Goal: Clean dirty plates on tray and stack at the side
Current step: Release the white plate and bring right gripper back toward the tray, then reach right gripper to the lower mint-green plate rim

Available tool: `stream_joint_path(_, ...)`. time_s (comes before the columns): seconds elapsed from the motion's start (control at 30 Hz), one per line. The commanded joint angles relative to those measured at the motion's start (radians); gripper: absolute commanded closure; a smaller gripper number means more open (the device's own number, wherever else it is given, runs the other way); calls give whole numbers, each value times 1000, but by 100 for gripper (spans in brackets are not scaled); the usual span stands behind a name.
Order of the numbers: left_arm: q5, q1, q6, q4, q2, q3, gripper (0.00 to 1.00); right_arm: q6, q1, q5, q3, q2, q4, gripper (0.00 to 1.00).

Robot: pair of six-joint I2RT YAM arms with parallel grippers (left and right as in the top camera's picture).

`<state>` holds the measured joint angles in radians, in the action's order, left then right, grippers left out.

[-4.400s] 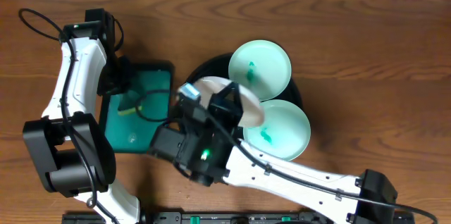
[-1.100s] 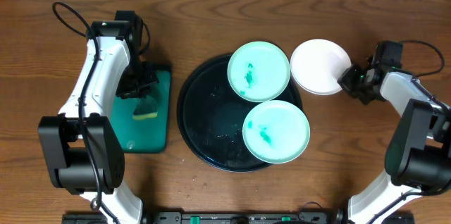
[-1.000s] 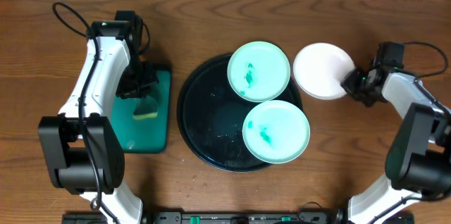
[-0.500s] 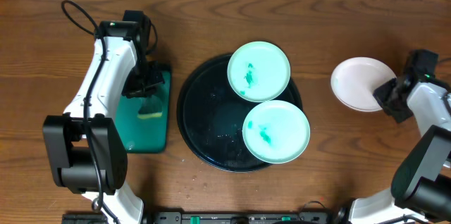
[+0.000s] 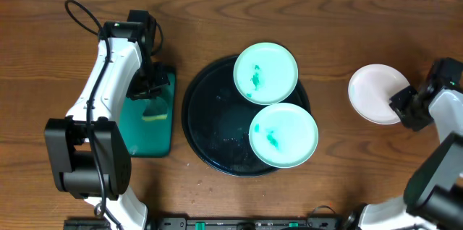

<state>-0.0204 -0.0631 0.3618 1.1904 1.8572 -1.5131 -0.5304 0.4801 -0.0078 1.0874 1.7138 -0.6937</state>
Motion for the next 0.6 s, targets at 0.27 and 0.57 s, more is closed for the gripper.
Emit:
stream_joint_path(0.27, 6, 0, -14, 0, -8, 6, 93, 273, -287, -364, 31, -320, -214, 41)
stream_joint_path(0.57, 5, 0, -14, -10, -8, 6, 93, 216, -562, -341, -4, -308, -372, 42)
